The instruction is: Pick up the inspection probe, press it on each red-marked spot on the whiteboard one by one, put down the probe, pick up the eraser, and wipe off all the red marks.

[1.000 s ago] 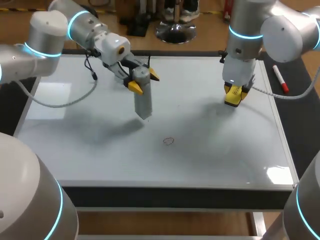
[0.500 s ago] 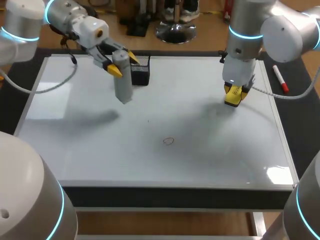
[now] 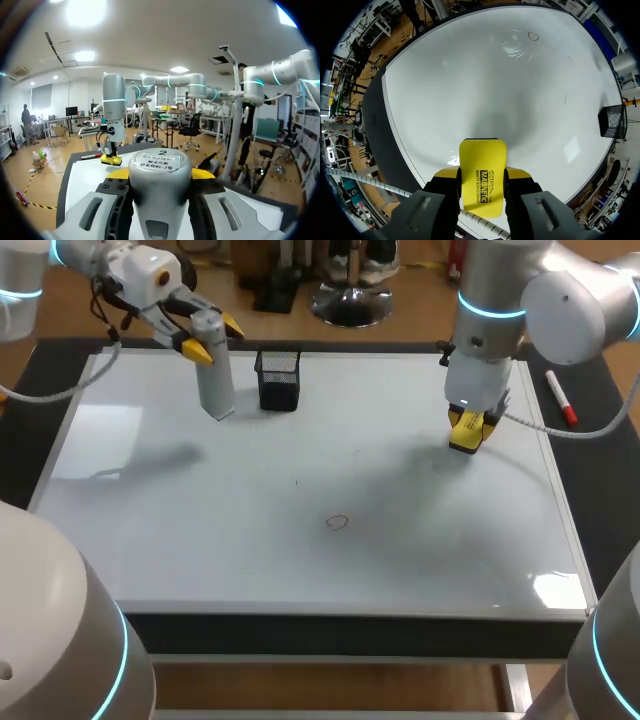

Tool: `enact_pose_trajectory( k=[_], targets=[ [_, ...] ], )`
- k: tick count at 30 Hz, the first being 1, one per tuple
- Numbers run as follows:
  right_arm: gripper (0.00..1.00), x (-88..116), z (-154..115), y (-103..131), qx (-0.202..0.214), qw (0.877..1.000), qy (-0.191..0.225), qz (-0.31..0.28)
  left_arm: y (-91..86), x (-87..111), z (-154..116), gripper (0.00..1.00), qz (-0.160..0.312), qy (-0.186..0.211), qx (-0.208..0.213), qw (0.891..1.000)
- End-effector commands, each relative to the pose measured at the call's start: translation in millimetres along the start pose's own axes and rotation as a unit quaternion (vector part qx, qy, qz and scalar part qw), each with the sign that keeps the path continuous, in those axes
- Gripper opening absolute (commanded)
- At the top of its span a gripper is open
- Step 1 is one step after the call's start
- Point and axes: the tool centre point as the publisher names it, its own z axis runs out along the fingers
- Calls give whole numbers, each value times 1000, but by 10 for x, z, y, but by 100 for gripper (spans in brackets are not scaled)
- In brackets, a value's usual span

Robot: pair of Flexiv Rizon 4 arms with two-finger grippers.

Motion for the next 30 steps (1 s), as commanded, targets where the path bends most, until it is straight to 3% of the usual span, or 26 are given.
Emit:
enact_pose_trajectory(
  k=[1,13,30],
  targets=[
    [0,11,-15,-3,1,1000,1,-1,59,-15,-270,0,0,-1,9,1000],
    [0,11,-15,-3,1,1000,1,-1,117,-48,-617,0,5,-23,15,1000],
    [0,11,-15,-3,1,1000,1,-1,72,-79,-578,0,7,-22,16,1000]
  ],
)
